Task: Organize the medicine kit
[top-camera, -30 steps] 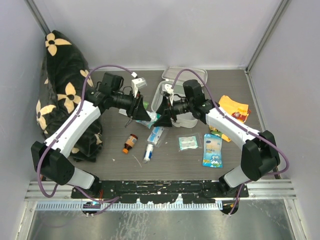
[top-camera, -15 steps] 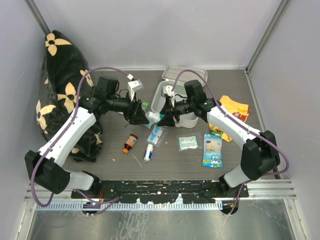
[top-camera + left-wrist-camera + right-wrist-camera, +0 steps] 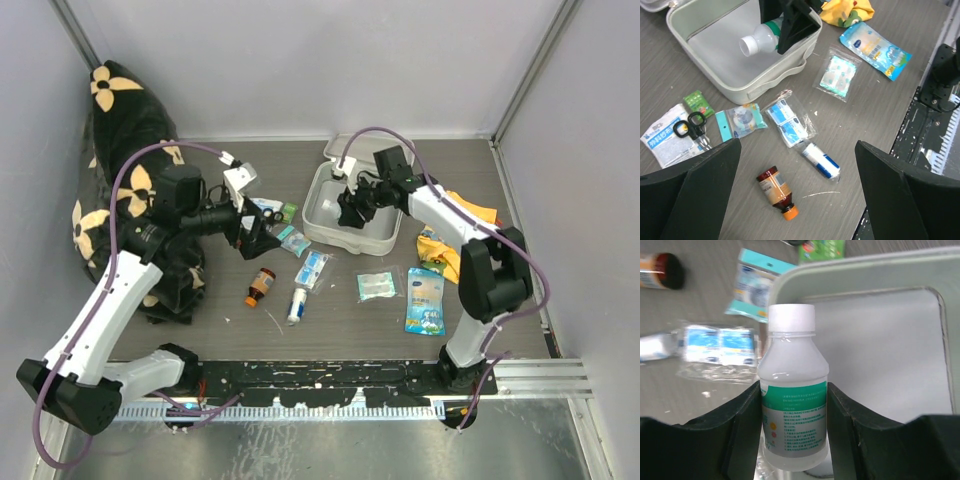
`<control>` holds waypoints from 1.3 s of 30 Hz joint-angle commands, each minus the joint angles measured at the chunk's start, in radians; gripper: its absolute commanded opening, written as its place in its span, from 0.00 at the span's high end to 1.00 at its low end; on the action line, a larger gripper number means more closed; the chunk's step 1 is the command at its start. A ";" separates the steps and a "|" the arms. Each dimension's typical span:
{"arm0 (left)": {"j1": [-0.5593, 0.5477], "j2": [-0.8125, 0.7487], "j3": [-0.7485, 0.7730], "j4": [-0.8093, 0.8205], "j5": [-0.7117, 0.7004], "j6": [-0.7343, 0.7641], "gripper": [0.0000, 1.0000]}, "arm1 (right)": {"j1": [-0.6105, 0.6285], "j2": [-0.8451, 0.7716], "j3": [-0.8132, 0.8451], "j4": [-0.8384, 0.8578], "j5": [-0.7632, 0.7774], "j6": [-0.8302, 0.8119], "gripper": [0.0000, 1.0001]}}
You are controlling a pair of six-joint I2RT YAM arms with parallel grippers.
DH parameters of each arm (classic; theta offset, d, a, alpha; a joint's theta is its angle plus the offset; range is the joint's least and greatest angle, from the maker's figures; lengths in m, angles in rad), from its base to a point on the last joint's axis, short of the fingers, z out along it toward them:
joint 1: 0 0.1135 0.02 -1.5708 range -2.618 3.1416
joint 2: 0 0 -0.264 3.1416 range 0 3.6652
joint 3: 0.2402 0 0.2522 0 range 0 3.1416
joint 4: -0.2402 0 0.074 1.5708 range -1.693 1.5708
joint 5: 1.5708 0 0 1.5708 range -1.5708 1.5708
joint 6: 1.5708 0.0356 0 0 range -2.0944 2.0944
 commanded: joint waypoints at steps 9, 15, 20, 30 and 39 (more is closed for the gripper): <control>0.038 -0.049 -0.033 0.070 -0.037 0.030 0.01 | 0.005 0.354 0.322 -0.092 0.186 -0.133 0.64; 0.054 -0.055 -0.050 0.079 -0.028 0.041 0.02 | 0.016 0.501 0.476 -0.204 0.113 -0.121 0.61; 0.056 -0.047 -0.057 0.084 -0.029 0.048 0.02 | 0.041 0.525 0.482 -0.220 0.062 -0.114 0.57; 0.058 -0.044 -0.066 0.088 -0.028 0.062 0.02 | 0.064 0.540 0.490 -0.285 0.014 -0.134 0.45; 0.057 -0.051 -0.083 0.096 -0.037 0.071 0.02 | 0.064 0.546 0.526 -0.341 -0.012 -0.148 0.27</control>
